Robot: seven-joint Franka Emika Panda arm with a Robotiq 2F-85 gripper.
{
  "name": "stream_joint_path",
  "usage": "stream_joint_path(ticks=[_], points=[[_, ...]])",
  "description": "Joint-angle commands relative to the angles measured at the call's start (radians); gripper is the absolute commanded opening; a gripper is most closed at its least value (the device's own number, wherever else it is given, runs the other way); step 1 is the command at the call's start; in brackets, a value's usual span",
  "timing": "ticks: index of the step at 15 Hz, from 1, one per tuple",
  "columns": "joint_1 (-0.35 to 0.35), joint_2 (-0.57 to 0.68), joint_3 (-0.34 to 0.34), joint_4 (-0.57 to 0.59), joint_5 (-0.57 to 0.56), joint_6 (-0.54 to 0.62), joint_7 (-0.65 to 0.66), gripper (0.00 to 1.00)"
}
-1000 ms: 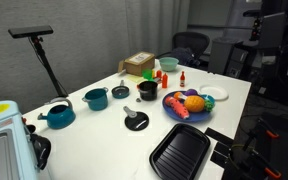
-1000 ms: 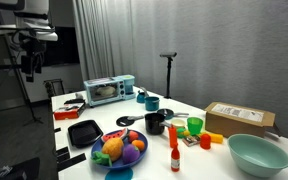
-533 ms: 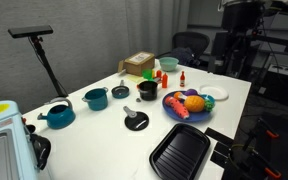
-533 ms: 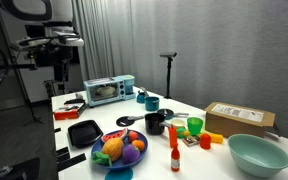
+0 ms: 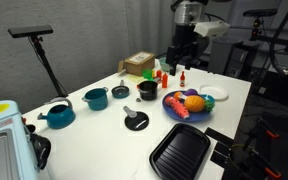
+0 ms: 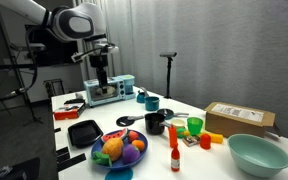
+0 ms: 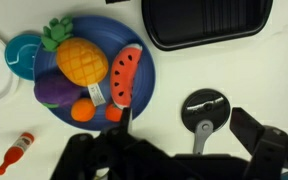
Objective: Put the black lid on the black pot
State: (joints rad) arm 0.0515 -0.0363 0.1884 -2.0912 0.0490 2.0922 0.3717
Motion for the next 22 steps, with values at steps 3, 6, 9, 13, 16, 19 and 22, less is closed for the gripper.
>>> stream_joint_path(ticks=[3, 6, 9, 13, 16, 19, 22], points=[[0.031, 0.117, -0.043, 0.104, -0.002, 0.011, -0.002, 1.0], [0.035, 0.118, -0.046, 0.097, -0.002, 0.011, -0.002, 1.0], [0.037, 0.11, -0.045, 0.097, -0.002, 0.011, -0.001, 1.0], [0.037, 0.109, -0.044, 0.096, -0.002, 0.011, -0.001, 1.0], [0.034, 0.146, -0.055, 0.11, -0.016, 0.062, 0.003, 1.0], [0.03, 0.22, -0.077, 0.147, -0.036, 0.129, 0.002, 1.0], [0.033, 0.325, -0.101, 0.207, -0.05, 0.177, -0.015, 1.0]])
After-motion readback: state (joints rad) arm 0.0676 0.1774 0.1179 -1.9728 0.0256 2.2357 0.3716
